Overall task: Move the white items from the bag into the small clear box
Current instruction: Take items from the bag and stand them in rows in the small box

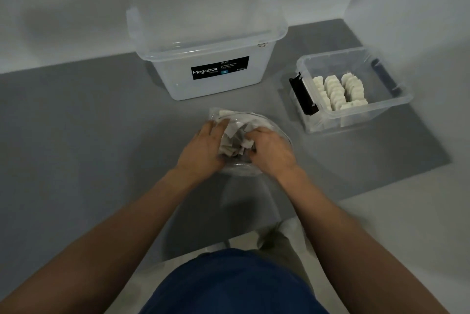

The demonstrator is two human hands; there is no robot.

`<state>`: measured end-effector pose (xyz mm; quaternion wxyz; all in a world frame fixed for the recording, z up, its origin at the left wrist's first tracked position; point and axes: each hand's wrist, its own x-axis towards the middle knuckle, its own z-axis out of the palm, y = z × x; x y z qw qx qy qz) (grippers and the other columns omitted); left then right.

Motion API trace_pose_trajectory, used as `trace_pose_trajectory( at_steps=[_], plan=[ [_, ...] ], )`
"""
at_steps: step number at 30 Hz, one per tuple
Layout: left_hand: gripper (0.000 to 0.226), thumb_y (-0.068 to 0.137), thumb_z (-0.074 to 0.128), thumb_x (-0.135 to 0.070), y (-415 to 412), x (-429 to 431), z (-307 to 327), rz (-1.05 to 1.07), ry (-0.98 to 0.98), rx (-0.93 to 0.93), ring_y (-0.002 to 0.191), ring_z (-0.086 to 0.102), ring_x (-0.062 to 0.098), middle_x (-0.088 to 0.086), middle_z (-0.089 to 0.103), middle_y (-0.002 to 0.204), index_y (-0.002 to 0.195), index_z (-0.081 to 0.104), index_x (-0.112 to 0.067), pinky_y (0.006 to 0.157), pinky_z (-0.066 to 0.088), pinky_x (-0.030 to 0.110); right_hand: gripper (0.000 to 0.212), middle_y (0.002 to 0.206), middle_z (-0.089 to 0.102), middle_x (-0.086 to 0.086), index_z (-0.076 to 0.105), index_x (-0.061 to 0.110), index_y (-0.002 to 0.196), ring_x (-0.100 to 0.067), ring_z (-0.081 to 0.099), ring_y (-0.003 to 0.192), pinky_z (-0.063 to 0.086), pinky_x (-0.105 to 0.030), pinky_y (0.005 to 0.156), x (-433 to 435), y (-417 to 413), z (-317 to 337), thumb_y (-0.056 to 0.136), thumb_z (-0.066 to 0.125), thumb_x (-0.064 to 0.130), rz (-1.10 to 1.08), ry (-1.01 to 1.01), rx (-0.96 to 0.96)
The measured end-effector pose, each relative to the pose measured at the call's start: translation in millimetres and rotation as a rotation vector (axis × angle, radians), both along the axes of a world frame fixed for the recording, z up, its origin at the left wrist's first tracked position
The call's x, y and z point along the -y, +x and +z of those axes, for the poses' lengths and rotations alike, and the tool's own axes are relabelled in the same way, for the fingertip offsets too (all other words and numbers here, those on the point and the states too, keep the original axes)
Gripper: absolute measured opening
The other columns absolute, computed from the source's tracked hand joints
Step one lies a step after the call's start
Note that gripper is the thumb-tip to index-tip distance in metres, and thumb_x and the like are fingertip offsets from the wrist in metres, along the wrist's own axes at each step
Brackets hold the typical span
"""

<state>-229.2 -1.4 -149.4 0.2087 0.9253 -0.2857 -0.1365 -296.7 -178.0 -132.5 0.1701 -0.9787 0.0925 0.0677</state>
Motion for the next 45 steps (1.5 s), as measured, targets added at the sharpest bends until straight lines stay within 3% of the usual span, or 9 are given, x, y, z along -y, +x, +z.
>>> trace_pose_trajectory(
  at_steps=[6, 11, 15, 20, 25, 30, 37, 42, 45],
  plan=[
    [0.086, 0.079, 0.075, -0.038, 9.0, -6.1, 2.8, 0.017, -0.079, -0.043, 0.11, 0.062, 0.039, 0.012, 0.045, 0.138, 0.153, 0.032, -0.03, 0.086, 0.056, 0.048, 0.045, 0.133, 0.062, -0.003, 0.06, 0.023, 0.135, -0.032, 0.062, 0.116, 0.052, -0.041, 0.091, -3.2, 6.2, 1.8, 0.09, 0.066, 0.028, 0.018, -0.016, -0.04],
    [0.088, 0.077, 0.077, -0.041, 13.5, -9.1, -0.2, 0.025, -0.1, -0.09, 0.112, 0.061, 0.033, 0.007, 0.048, 0.135, 0.152, 0.031, -0.033, 0.087, 0.057, 0.046, 0.033, 0.122, 0.069, -0.005, 0.067, 0.02, 0.124, -0.035, 0.067, 0.104, 0.056, -0.041, 0.081, -7.5, 9.5, 0.1, 0.093, 0.057, 0.023, 0.007, -0.107, -0.009],
    [0.094, 0.072, 0.08, -0.048, 16.6, -9.7, -2.2, 0.017, -0.102, -0.096, 0.112, 0.06, 0.03, 0.005, 0.048, 0.134, 0.151, 0.032, -0.033, 0.087, 0.057, 0.044, 0.023, 0.105, 0.072, -0.005, 0.071, 0.014, 0.104, -0.035, 0.068, 0.09, 0.045, -0.034, 0.067, -7.8, 7.7, -3.6, 0.096, 0.054, 0.026, 0.026, -0.156, 0.062],
    [0.064, 0.085, 0.072, -0.027, 13.4, -11.3, 4.2, -0.02, -0.06, 0.02, 0.123, 0.048, 0.039, 0.012, 0.038, 0.145, 0.144, 0.048, -0.031, 0.096, 0.052, 0.049, 0.016, 0.089, 0.072, -0.005, 0.065, 0.015, 0.094, -0.035, 0.066, 0.074, 0.051, -0.036, 0.062, -7.0, 6.2, 0.5, 0.093, 0.055, 0.027, -0.024, -0.078, 0.211],
    [0.028, 0.087, 0.072, -0.03, 12.0, -12.9, 8.1, -0.086, -0.014, 0.104, 0.14, 0.028, 0.03, 0.004, 0.034, 0.151, 0.114, 0.067, -0.024, 0.083, 0.058, 0.051, 0.013, 0.093, 0.072, -0.005, 0.065, 0.014, 0.098, -0.032, 0.065, 0.08, 0.05, -0.036, 0.066, -2.8, 6.4, 10.0, 0.096, 0.055, 0.022, 0.007, -0.032, 0.282],
    [0.028, 0.092, 0.067, -0.037, 14.8, -7.1, 11.6, -0.029, 0.027, 0.135, 0.14, 0.029, 0.028, 0.003, 0.04, 0.147, 0.115, 0.071, -0.021, 0.085, 0.057, 0.052, 0.014, 0.103, 0.072, -0.003, 0.067, 0.016, 0.106, -0.03, 0.066, 0.091, 0.051, -0.039, 0.072, 0.7, 4.4, 11.8, 0.098, 0.056, 0.021, 0.029, -0.01, 0.275],
    [0.021, 0.098, 0.063, -0.033, 14.9, -8.0, 22.0, -0.018, -0.113, 0.087, 0.139, 0.033, 0.029, 0.005, 0.042, 0.15, 0.112, 0.076, -0.023, 0.1, 0.05, 0.048, 0.017, 0.101, 0.075, 0.003, 0.076, 0.02, 0.105, -0.021, 0.068, 0.095, 0.053, -0.032, 0.083, 7.2, 3.4, 19.0, 0.094, 0.064, 0.019, -0.006, 0.112, 0.243],
    [0.016, 0.096, 0.066, -0.029, 13.2, -12.0, 32.0, -0.047, -0.245, 0.268, 0.136, 0.036, 0.029, 0.009, 0.046, 0.147, 0.102, 0.075, -0.018, 0.102, 0.047, 0.041, 0.013, 0.089, 0.075, 0.006, 0.074, 0.023, 0.095, -0.016, 0.068, 0.085, 0.054, -0.029, 0.076, 8.6, 0.7, 30.2, 0.093, 0.062, 0.018, -0.044, 0.162, 0.16],
    [0.018, 0.101, 0.059, -0.031, 9.7, -10.9, 43.9, -0.041, -0.332, 0.293, 0.13, 0.041, 0.026, 0.005, 0.051, 0.141, 0.104, 0.07, -0.017, 0.099, 0.043, 0.035, 0.014, 0.093, 0.076, 0.007, 0.074, 0.024, 0.1, -0.014, 0.071, 0.087, 0.057, -0.031, 0.081, 11.8, 0.5, 32.8, 0.09, 0.068, 0.016, -0.083, 0.2, 0.178]
  ],
)
